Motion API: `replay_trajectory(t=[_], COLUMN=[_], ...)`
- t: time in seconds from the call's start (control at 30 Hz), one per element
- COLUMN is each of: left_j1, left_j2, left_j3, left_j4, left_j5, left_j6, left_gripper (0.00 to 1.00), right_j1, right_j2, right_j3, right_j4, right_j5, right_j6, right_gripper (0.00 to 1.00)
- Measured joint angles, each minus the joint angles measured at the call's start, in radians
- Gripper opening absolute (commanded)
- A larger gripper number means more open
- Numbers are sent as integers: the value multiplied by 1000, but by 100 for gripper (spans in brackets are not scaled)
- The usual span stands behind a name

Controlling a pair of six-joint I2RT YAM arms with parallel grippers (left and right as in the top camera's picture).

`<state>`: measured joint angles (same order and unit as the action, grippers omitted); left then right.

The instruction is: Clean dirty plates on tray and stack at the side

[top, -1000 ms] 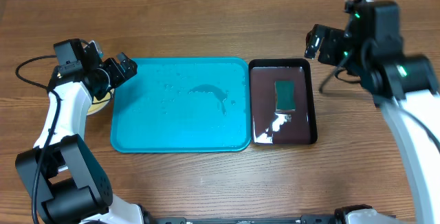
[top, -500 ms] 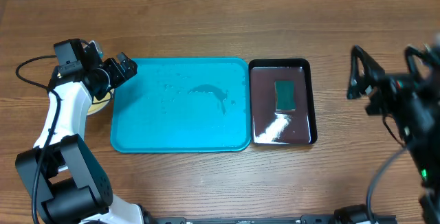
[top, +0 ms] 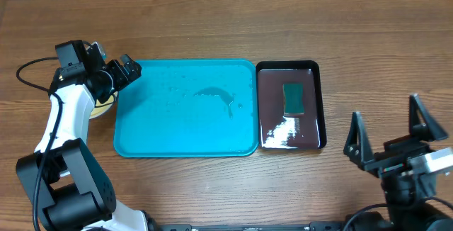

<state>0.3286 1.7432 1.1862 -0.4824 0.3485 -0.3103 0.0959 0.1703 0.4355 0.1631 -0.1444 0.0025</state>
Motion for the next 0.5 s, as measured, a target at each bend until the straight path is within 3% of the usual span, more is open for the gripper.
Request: replay_trajectory(t=[0.17,0.5], left_j1=[0,0], left_j2=[0,0], left_j3=[1,2], left_j4=[0,0], left_j5=[0,0], left_j6=[0,0], left_gripper=[100,100], right_j1=[-16,-18], right_j2=[-105,-156], right_j3=[-156,-319], right_j4=[40,98], right_j5=[-20,-27], right_j6=[-3,-3], right_gripper=[100,100])
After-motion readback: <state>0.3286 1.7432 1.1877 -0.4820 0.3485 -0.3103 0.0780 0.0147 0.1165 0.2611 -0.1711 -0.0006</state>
